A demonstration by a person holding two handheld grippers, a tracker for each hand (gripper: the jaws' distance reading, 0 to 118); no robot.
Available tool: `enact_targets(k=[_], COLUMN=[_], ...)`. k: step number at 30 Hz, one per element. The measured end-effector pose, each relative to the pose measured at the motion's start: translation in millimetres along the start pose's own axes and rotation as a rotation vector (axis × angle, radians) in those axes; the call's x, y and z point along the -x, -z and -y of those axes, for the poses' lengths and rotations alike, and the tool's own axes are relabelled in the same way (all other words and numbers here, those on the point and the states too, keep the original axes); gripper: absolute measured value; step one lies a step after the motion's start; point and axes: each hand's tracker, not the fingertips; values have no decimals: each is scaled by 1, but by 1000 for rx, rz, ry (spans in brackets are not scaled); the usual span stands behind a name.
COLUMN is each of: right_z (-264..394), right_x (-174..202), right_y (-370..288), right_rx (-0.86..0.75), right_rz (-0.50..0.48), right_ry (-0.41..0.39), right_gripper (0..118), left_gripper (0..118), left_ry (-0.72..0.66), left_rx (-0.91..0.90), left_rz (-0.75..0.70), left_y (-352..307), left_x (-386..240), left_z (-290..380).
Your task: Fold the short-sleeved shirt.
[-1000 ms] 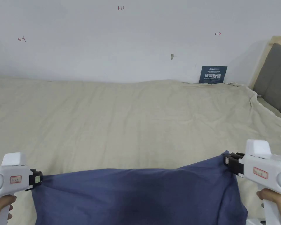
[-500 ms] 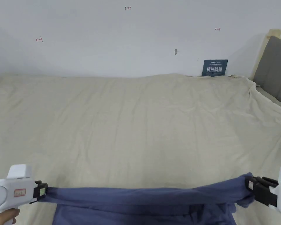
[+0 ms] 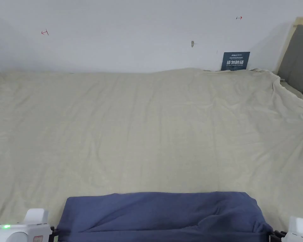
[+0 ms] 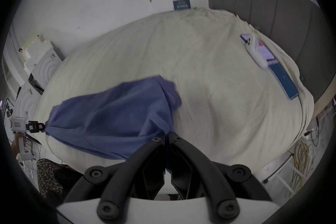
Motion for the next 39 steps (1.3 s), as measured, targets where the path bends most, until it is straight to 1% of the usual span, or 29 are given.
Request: enact_targets(k=[3, 6, 7, 8, 9, 10, 11, 12, 13, 16, 19, 22, 24, 26, 27, 29, 30, 31, 32, 33, 34, 39], right_z=[5, 3, 0, -3, -7, -14, -21, -29, -39, -67, -89, -100, -103, -104, -103, -101, -100, -99, -98, -98, -96, -95], right_x=[-1, 1, 1, 3, 6, 10, 14, 19, 25, 46, 71, 94, 107, 118, 123, 130, 133, 135, 137, 138, 140, 146], right_y=[10, 5, -1, -7, -15, -24, -35, -46, -58, -93, -124, -145, -151, -154, -154, -155, -155, -154, -154, -154, -153, -151], right_rx=[21, 17, 7, -6, -26, -49, -79, -120, -165, -284, -414, -529, -599, -648, -668, -706, -709, -717, -722, -729, -738, -751], right_rz=[9, 14, 15, 8, 12, 10, 0, -20, -42, -75, -81, -65, -15, 40, 57, 84, 79, 81, 80, 76, 74, 65], right_ry=[13, 20, 12, 3, -7, -25, -42, -52, -64, -97, -133, -151, -170, -197, -202, -209, -211, -214, -212, -213, -215, -238], right_gripper=[1, 1, 2, 5, 14, 39, 60, 76, 87, 89, 89, 89, 89, 88, 86, 71, 58, 39, 23, 7, 0, 0], left_gripper=[1, 2, 9, 19, 36, 69, 89, 101, 103, 103, 103, 103, 102, 97, 92, 72, 59, 36, 16, 1, 0, 0], left_ry=[-8, -50, -68, -75, -89, -96, -109, -124, -131, -128, -110, -96, -78, -69, -79, -87, -94, -93, -92, -94, -94, -113], left_rx=[12, 17, 13, 5, -14, -40, -75, -110, -149, -266, -419, -554, -635, -687, -711, -752, -763, -773, -775, -772, -766, -714], left_rz=[-13, -19, -8, -18, -37, -50, -42, -24, 2, 25, 20, -17, -51, -82, -92, -67, -55, -29, -5, 9, 28, 81], left_y=[4, 7, 5, 3, -2, -9, -17, -25, -37, -72, -112, -139, -150, -155, -157, -158, -158, -159, -159, -158, -157, -154], left_x=[0, -1, -1, -2, -6, -8, -9, -10, -13, -22, -38, -51, -58, -65, -67, -68, -68, -67, -67, -66, -65, -60], left_z=[4, 4, 3, 2, 1, -1, -4, -9, -15, -37, -55, -67, -69, -69, -68, -63, -61, -59, -58, -57, -57, -54])
